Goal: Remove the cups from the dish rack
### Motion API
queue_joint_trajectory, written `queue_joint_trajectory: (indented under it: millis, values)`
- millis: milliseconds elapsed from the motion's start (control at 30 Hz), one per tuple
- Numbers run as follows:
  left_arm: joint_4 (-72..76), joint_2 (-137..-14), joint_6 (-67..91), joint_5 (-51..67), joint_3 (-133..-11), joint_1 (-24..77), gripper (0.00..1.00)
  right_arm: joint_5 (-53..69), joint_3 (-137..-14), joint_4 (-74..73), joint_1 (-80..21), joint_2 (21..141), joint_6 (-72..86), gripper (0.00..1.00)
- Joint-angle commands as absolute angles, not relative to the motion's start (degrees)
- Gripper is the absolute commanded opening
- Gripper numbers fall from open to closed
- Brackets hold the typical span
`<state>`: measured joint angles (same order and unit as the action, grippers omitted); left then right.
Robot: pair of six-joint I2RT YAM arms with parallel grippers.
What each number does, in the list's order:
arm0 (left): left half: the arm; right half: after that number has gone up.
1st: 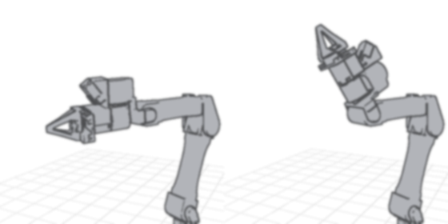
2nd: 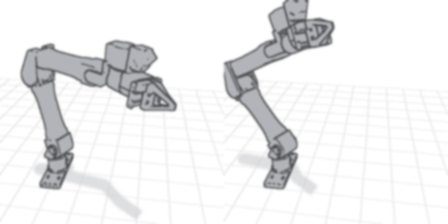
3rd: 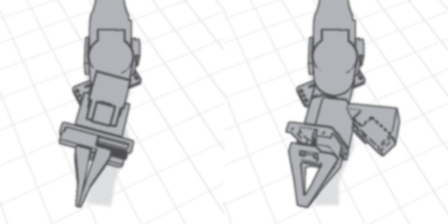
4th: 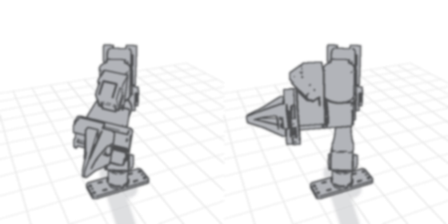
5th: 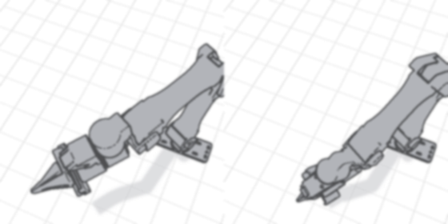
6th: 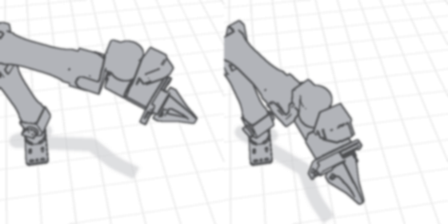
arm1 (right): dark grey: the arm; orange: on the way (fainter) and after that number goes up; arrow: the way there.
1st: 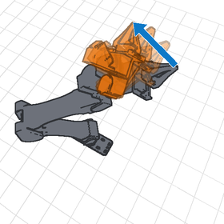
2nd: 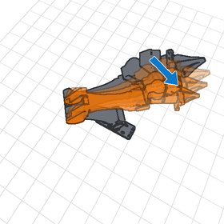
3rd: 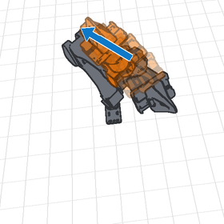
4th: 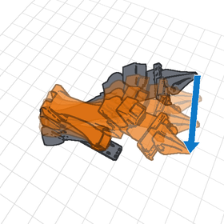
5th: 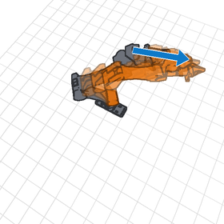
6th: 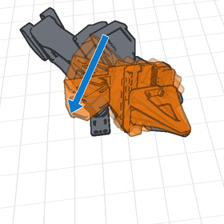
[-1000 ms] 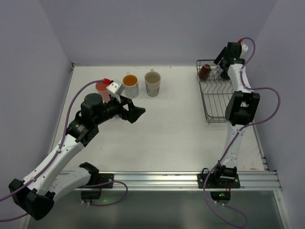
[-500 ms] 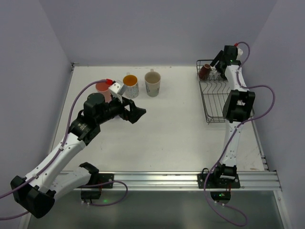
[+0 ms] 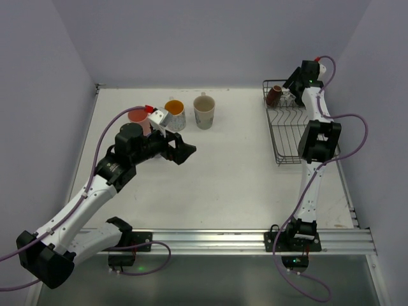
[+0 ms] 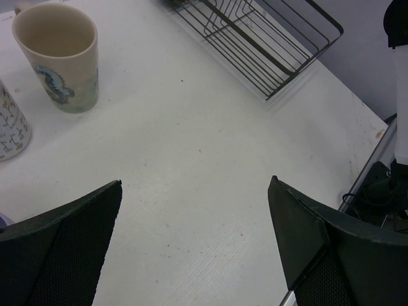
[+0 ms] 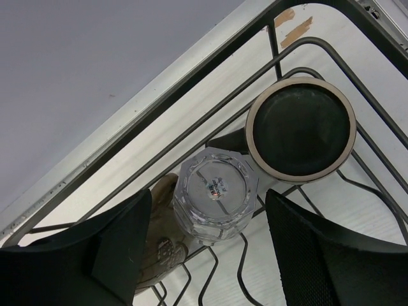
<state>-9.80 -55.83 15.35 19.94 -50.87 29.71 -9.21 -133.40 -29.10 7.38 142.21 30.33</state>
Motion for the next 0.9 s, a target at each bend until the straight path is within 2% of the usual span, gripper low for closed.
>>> queue_joint_trajectory:
  millis: [0,300,400,467,533,633,733,767,867]
  values:
    - [-7.4,-55.7,13.9,19.9,-51.1,30.0,1.0,-7.5,-136.1,-28.0,7.9,142.6,31.1,0.73]
    - [-7.6,-55.3,13.4,18.8,-51.2,30.0,1.0,-5.6,-136.0,-27.5,8.6,142.9,32.4,0.72]
    - [-7.7,-55.2,13.3,18.5,-51.2,30.0,1.0,-5.0,-135.5,-27.5,8.7,142.8,32.8,0.67]
    - [-7.8,-55.1,13.2,18.5,-51.3,30.0,1.0,-4.5,-135.1,-27.5,8.9,142.6,33.0,0.58]
    - [-7.8,-54.8,13.3,18.4,-51.2,30.0,1.0,-4.0,-134.4,-27.3,9.0,142.4,33.1,0.54]
    - [-7.8,-54.4,13.2,18.2,-51.2,30.0,1.0,-3.4,-133.9,-27.2,9.1,142.2,33.5,0.56]
    - [-7.8,-54.2,13.2,18.2,-51.2,30.0,1.0,-2.7,-133.8,-27.4,9.1,142.3,33.7,0.72]
    - [-7.8,-54.1,13.2,18.2,-51.2,30.0,1.0,-2.2,-133.7,-27.3,9.2,142.2,34.0,0.73]
    - [-7.9,-53.7,13.2,18.0,-51.2,30.0,1.0,-1.1,-134.0,-27.4,9.4,142.6,34.5,0.72]
